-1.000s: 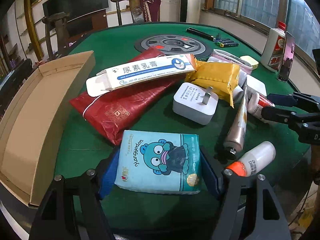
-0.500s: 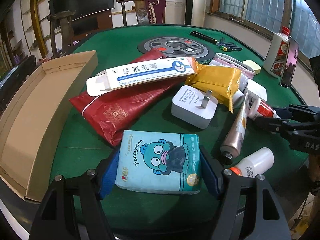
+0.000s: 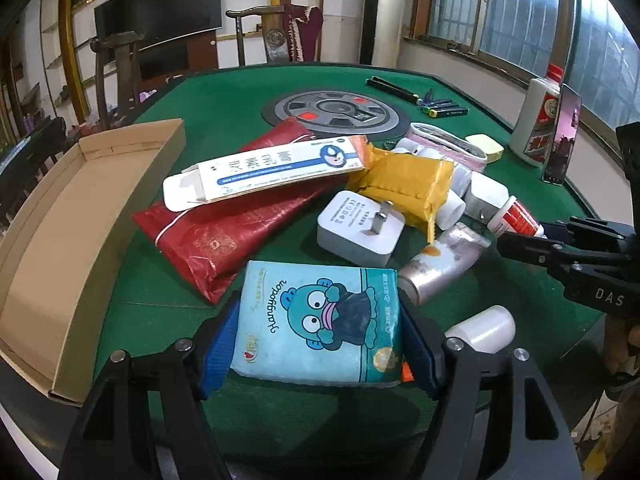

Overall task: Organize objects
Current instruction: 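Lift the tissue pack with the left gripper while the right lifts the pill bottle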

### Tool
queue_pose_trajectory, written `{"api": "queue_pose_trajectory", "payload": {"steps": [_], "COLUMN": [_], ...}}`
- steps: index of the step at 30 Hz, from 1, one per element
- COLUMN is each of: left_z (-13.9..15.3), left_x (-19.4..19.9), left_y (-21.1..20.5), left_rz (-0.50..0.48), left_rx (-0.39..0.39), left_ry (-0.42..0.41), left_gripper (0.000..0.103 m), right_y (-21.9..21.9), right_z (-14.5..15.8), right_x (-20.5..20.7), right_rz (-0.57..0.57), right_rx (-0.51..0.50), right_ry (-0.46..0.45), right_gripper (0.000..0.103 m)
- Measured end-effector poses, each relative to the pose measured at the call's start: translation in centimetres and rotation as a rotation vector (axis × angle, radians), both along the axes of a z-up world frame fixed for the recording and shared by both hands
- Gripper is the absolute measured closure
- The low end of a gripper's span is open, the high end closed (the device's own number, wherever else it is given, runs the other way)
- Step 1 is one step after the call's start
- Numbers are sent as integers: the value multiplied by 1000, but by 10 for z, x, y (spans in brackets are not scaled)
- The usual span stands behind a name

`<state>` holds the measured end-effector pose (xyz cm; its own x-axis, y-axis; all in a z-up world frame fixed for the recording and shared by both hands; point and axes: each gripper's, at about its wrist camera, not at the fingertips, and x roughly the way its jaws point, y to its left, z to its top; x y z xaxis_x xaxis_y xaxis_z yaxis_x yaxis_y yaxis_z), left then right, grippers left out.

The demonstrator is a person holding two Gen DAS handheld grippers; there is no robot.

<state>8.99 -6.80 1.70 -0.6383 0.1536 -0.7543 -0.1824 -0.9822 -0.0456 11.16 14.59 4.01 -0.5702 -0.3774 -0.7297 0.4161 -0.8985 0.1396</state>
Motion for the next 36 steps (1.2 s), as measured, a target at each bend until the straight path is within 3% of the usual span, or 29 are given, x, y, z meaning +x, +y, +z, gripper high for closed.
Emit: {"api": "queue_pose_trajectory", "payload": {"steps": [10, 24, 36], "left_z": [1, 42, 51], "left_x": [2, 7, 6], "left_y": [-8, -31, -55], "left_rz": [10, 68, 136], "left_rx": [21, 52, 76], "left_ry": [-10, 95, 107], "left_gripper": [31, 31, 31], "right_y": [-3, -10, -21], "right_z": [18, 20, 24], "right_x": [9, 10, 12], "right_rz": [11, 33, 69], "right_rx": [-30, -71, -99], "right_ry": [51, 56, 67], "right_gripper": [66, 66, 66]}}
